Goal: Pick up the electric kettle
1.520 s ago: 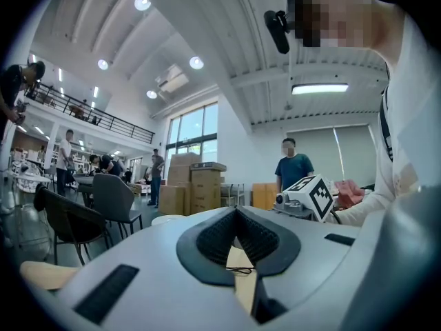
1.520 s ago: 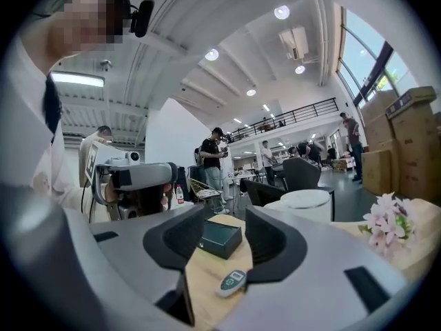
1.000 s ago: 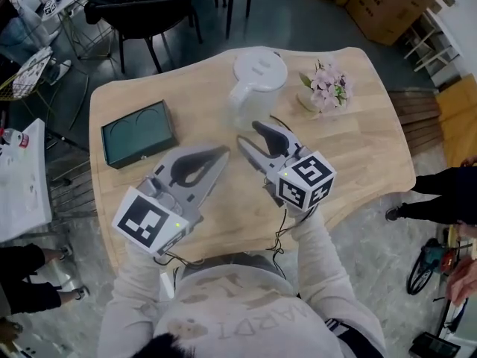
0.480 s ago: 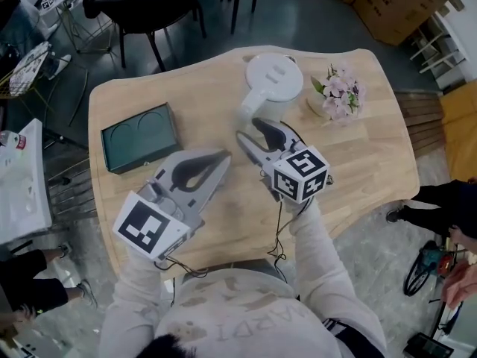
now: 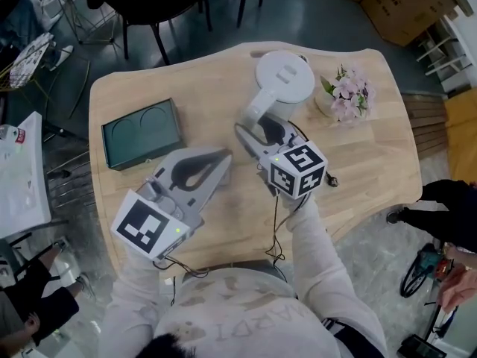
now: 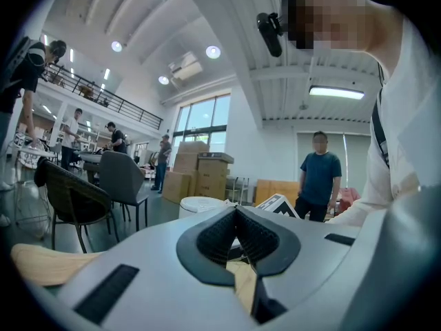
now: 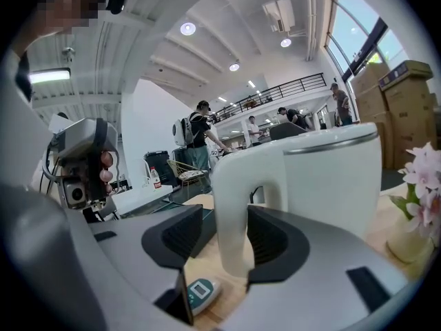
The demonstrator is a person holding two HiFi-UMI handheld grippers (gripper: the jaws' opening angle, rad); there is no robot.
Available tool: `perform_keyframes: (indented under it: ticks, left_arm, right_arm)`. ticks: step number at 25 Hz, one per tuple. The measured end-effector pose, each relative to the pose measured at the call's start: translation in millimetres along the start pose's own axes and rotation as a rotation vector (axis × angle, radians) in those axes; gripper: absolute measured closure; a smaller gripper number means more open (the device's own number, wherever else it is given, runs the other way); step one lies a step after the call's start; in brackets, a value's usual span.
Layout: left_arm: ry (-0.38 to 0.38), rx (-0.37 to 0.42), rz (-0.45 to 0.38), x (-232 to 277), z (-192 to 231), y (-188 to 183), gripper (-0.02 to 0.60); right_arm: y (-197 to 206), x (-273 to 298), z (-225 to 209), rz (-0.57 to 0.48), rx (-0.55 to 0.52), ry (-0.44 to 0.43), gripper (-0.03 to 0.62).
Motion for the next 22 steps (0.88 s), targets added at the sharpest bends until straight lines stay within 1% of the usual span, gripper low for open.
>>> perform_keyframes:
  ticks: [8,22]
  left_arm:
    - [-0.002,-0.006,0.008,3.7,4.5,3.8,0.505]
    - [-0.021,-0.022,0.023,3.6,18.0,9.7,0.505]
  right_arm:
    - [1.4,12.1,-1.6,-0.007,0.001,0.014,0.405]
    - [9.1,36.1,-1.0,0.024,-0.005,0.011,0.405]
Point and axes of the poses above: the fingertips, and each gripper's own axes: x forward along the fingers, z to its left, y out of its underside, the point moved 5 cm from there along -x, backward along the fingers, and after that the axes turned 4 degrees about z, right-handed, at the moved point
